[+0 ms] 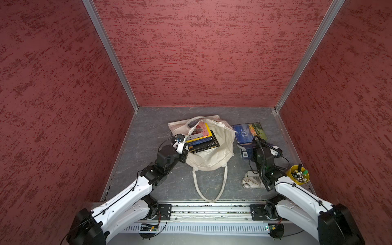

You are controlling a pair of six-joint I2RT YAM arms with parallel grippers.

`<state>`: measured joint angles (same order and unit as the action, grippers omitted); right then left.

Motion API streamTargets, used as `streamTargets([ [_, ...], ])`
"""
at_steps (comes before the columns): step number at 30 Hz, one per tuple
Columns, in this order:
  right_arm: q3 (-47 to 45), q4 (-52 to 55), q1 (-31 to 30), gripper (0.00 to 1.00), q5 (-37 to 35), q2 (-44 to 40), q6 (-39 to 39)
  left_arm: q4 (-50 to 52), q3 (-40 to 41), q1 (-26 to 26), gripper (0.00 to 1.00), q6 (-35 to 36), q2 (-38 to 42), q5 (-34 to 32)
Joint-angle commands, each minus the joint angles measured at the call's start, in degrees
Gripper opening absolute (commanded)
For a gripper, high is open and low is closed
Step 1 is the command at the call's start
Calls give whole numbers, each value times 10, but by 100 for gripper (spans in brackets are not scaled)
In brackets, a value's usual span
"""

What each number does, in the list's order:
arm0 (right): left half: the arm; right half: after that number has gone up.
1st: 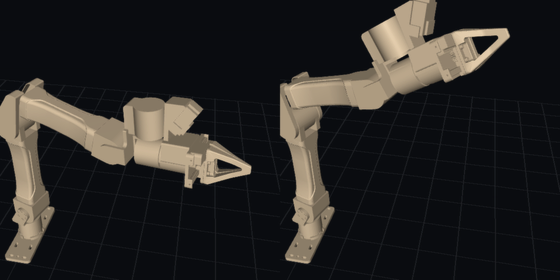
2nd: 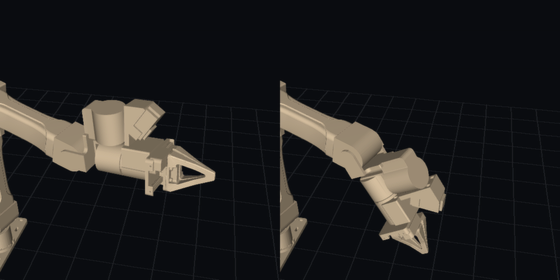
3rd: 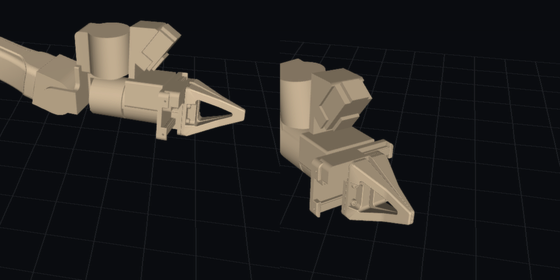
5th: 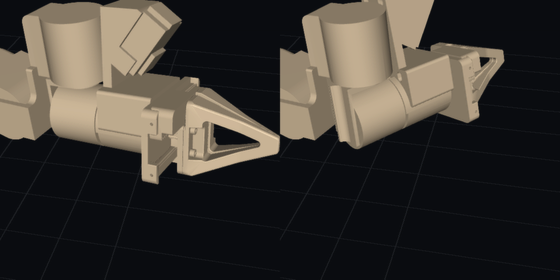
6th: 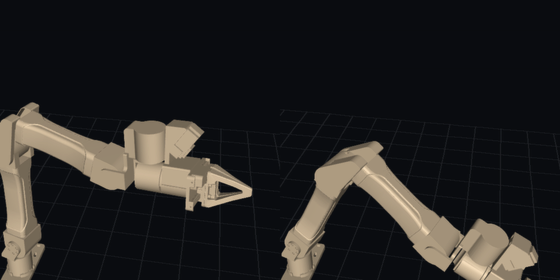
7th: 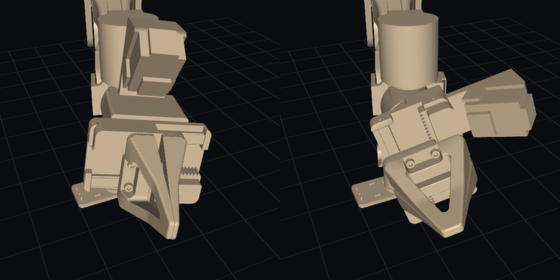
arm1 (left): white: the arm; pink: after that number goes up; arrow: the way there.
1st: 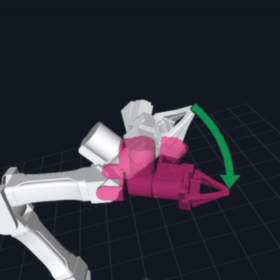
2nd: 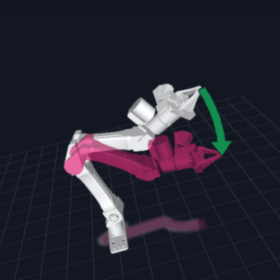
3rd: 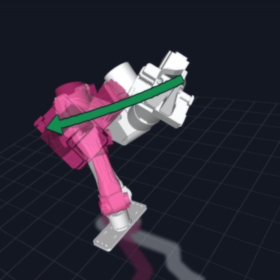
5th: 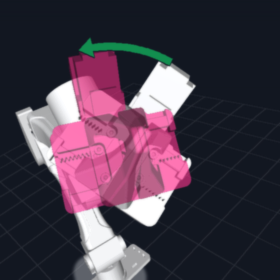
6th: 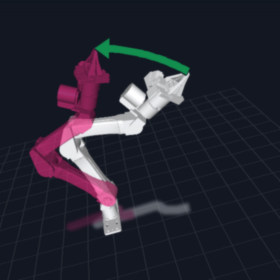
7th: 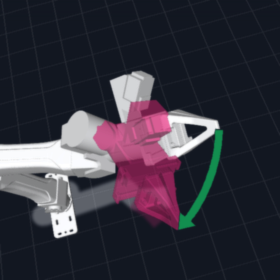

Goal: Take out the books from the canvas bag
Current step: Place the book on the book.

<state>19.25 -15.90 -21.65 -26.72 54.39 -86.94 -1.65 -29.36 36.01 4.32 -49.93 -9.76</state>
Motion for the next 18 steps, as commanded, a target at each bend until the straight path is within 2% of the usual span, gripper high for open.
streamTargets([
  [1,-8,46,2,99,24,-1,9,-35,-19,3,0,1,4,9],
  [11,-25,48,2,99,35,-26,-3,-35,-18,3,0,3,4,9],
  [18,29,197,2,99,44,-28,-45,-35,-18,2,0,3,4,11],
])
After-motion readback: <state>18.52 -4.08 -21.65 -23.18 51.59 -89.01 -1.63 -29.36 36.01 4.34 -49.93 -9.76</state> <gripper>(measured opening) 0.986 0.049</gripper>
